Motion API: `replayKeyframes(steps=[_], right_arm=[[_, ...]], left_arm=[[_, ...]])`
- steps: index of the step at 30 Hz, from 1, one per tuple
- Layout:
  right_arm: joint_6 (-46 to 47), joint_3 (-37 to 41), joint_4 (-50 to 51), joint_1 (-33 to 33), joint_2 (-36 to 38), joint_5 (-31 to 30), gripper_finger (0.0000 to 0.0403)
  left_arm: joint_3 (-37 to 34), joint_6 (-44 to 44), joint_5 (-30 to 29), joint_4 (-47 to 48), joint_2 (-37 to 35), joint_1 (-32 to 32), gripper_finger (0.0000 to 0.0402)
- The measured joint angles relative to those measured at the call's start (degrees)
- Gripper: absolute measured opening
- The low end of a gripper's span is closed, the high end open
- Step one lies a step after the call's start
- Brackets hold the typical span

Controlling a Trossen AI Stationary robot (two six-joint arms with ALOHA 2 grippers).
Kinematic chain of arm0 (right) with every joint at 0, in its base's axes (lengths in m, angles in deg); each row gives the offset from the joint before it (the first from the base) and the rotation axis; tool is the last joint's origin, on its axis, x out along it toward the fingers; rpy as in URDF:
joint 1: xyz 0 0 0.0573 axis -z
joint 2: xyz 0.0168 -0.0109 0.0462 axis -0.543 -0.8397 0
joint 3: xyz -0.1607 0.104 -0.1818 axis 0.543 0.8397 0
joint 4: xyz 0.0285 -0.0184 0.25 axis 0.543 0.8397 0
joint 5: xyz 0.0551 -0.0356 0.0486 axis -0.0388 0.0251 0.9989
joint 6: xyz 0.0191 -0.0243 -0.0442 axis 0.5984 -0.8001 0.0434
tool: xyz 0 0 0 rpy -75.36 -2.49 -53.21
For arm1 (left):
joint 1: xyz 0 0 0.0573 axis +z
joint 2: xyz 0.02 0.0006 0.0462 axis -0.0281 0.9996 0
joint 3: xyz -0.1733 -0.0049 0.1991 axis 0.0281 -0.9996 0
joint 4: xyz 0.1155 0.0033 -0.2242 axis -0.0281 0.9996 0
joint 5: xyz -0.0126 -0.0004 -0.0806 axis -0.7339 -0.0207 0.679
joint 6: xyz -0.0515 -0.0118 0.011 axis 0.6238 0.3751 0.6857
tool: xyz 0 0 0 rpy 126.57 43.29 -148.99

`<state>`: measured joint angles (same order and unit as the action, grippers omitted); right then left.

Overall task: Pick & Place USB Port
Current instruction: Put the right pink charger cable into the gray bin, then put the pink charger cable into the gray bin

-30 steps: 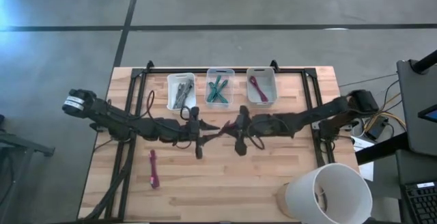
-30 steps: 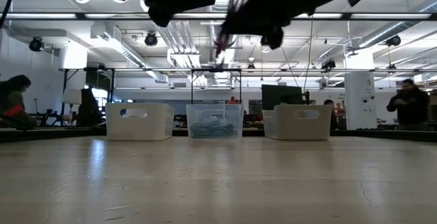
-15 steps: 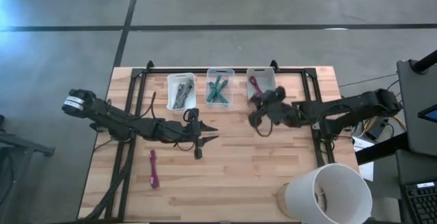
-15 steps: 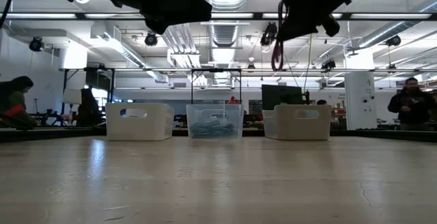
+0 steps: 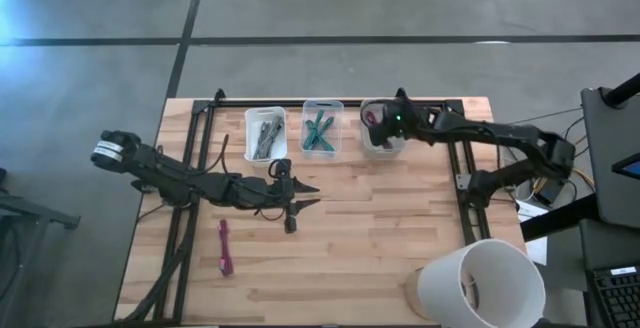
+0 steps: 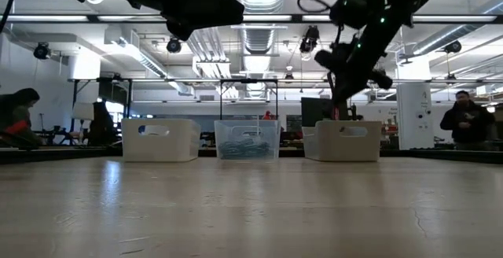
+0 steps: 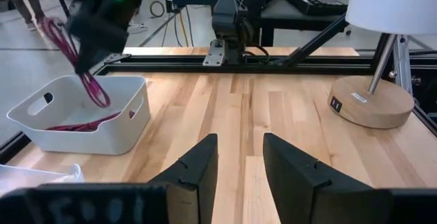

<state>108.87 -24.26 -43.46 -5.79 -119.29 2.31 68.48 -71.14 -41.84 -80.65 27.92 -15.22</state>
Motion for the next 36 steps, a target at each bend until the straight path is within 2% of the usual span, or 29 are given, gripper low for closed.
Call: replayKeyframes(steps=[5, 12, 30, 36], right_arm=[[-1.0, 0.0, 0.1, 2.9, -5.5, 6.2, 0.0020], [-1.0, 0.0, 0.0, 3.1, -10.7, 7.7, 0.0025], [0.4, 0.0, 0.2, 3.3, -11.4, 8.1, 0.0074], [-3.1, 0.0, 0.1, 2.9, -11.3, 8.0, 0.0089]], left_arm=[[0.0, -0.2, 0.0, 0.0, 0.0, 0.0, 0.0122], [0.0, 0.2, 0.0, 0.0, 0.0, 0.0, 0.0122], [0.0, 1.3, 0.0, 0.0, 0.0, 0.0, 0.0122], [0.0, 1.3, 0.0, 0.0, 0.0, 0.0, 0.0122]])
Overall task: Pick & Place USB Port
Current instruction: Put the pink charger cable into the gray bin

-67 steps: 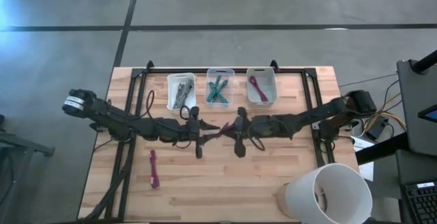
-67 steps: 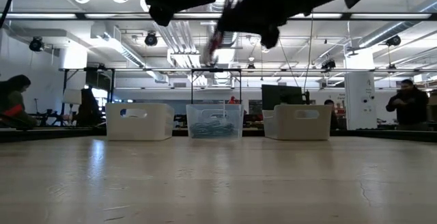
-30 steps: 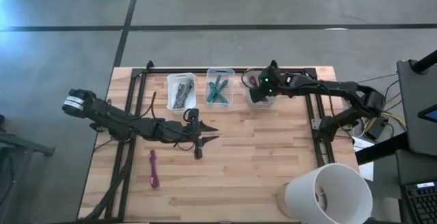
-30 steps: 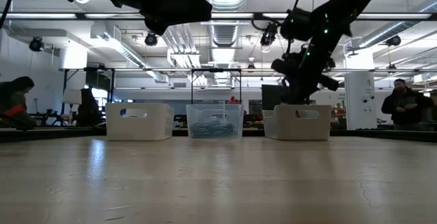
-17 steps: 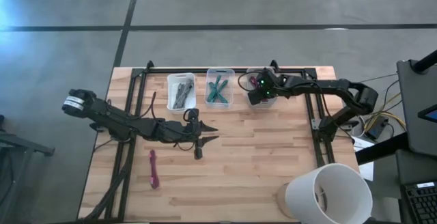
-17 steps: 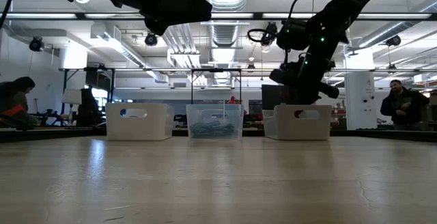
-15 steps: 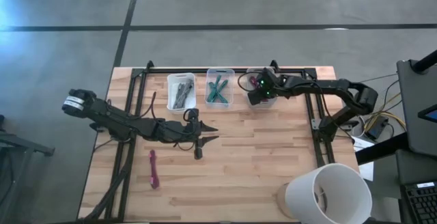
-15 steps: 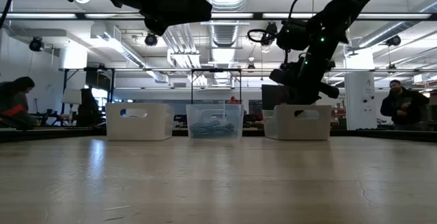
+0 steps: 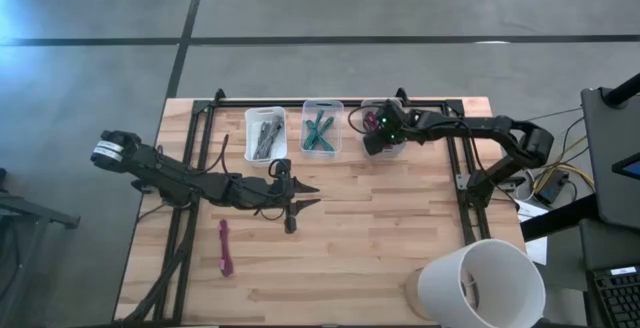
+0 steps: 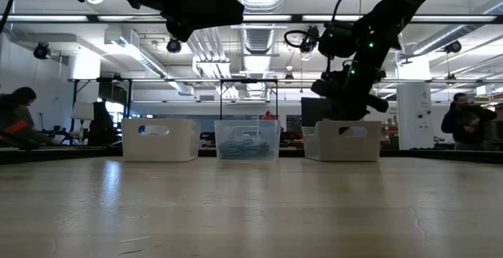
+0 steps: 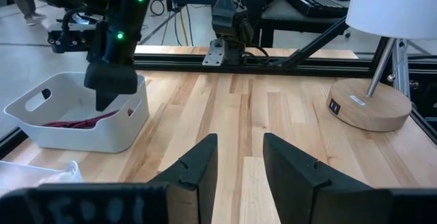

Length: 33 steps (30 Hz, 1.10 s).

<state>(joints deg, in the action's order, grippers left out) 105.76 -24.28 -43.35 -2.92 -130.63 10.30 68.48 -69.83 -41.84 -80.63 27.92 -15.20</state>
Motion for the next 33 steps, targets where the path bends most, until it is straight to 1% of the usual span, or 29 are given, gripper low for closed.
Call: replayKeyframes(steps=[5, 10, 17, 22, 25, 27, 29, 31, 33], right_arm=[[-1.9, -0.8, 0.0, -1.9, 0.1, 0.0, 0.0102], [-4.4, -4.5, 0.0, -5.5, 0.2, 0.0, 0.0111], [-5.1, -11.2, -0.2, -13.1, 0.3, 0.0, 0.0111], [-10.4, -14.1, -0.2, -19.7, 0.2, 0.0, 0.0101], [-11.7, -14.6, -0.3, -23.8, 0.2, 0.0, 0.0095], [-12.0, -14.6, -0.3, -26.3, 0.1, 0.0, 0.0092], [-12.7, -13.9, -1.3, -28.5, 0.1, 0.0, 0.0089], [-13.2, -12.8, -1.8, -30.3, 0.1, 0.0, 0.0087], [-13.2, -11.8, -1.8, -31.6, 0.1, 0.0, 0.0085]], left_arm=[[0.0, 0.0, 0.0, 0.0, 0.0, 0.0, 0.0122], [0.0, 0.0, 0.0, 0.0, 0.0, 0.0, 0.0122], [0.0, 3.2, 0.0, 1.3, 0.0, 0.0, 0.0122], [0.0, 7.8, 0.1, 6.1, 0.0, -0.2, 0.0122], [0.0, 11.5, 0.5, 9.3, 0.0, -0.7, 0.0122], [0.6, 14.2, 1.4, 13.3, 0.0, -1.2, 0.0122], [2.3, 18.8, 3.6, 19.7, 0.0, -1.4, 0.0122], [5.0, 24.3, 5.1, 28.6, 0.0, -1.5, 0.0122], [8.0, 29.8, 5.4, 39.8, 0.0, -1.7, 0.0122]])
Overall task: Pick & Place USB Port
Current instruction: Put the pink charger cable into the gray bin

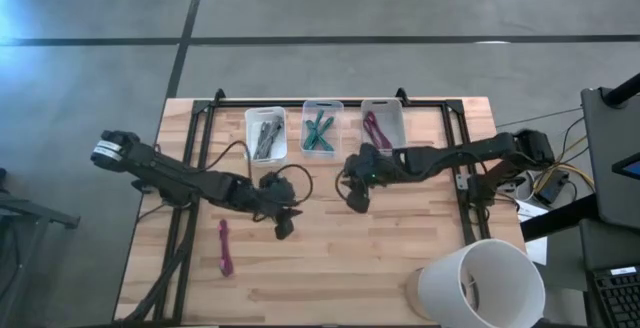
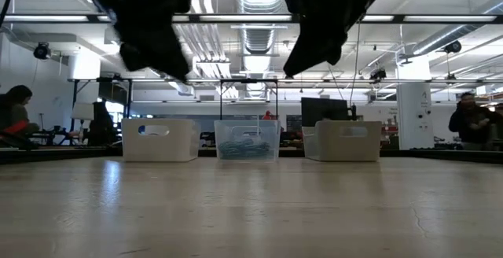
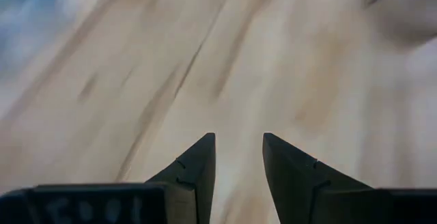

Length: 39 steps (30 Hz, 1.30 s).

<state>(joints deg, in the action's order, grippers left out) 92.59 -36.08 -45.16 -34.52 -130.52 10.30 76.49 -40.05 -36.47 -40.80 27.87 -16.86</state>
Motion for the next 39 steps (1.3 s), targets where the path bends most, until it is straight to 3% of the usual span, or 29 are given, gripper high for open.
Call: replayKeyframes(steps=[5, 10, 16, 29, 39], right_arm=[[1.4, 2.4, -0.3, -1.9, 0.0, -0.5, 0.0084], [3.0, 4.7, -1.4, -2.1, 0.0, -0.6, 0.0091], [3.0, 6.3, -3.8, -2.1, 0.0, -0.6, 0.0095], [2.8, 6.6, -6.6, -2.1, 0.0, -0.6, 0.0077], [-2.0, 6.1, -10.1, -2.1, 0.0, -0.6, 0.0090]], left_arm=[[5.2, 19.6, 3.4, 25.7, 0.0, -0.5, 0.0122], [4.9, 34.7, 13.2, 33.9, 0.0, -3.4, 0.0122], [4.2, 47.5, 19.0, 37.9, 0.1, -8.8, 0.0122], [0.0, 74.3, 20.0, 39.3, 0.3, -22.6, 0.0122], [-7.1, 83.1, 20.0, 32.5, 0.3, -26.5, 0.0122]])
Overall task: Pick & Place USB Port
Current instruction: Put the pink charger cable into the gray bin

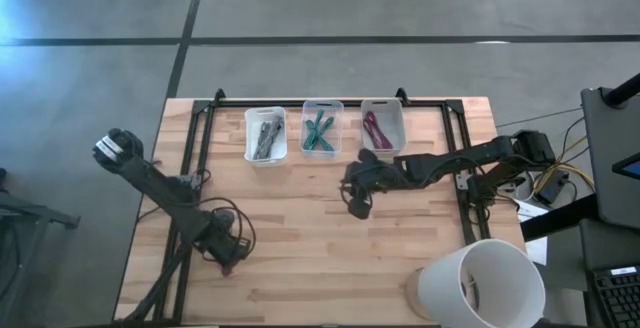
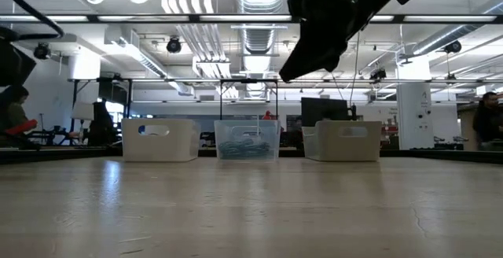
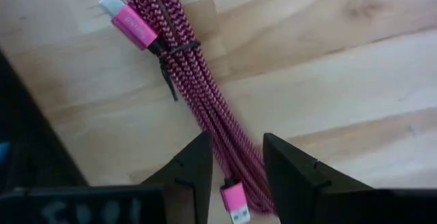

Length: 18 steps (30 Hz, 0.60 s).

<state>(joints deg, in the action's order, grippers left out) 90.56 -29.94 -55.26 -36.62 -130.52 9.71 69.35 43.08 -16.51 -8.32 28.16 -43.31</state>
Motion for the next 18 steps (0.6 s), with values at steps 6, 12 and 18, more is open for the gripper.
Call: replayKeyframes(steps=[6, 12, 18], right_arm=[[-1.4, 0.0, -2.7, 0.0, 0.0, 0.0, 0.0087], [-1.4, 0.0, -2.7, 0.0, 0.0, 0.1, 0.0078], [-1.2, 0.0, -2.6, 0.0, 0.0, 0.1, 0.0081]], left_arm=[[-4.3, 0.1, -2.5, -5.0, 0.0, 0.0, 0.0122], [-6.7, -0.8, -2.2, -6.9, -0.2, 0.0, 0.0122], [-7.4, -4.9, -2.5, -7.0, -0.2, 0.0, 0.0110]])
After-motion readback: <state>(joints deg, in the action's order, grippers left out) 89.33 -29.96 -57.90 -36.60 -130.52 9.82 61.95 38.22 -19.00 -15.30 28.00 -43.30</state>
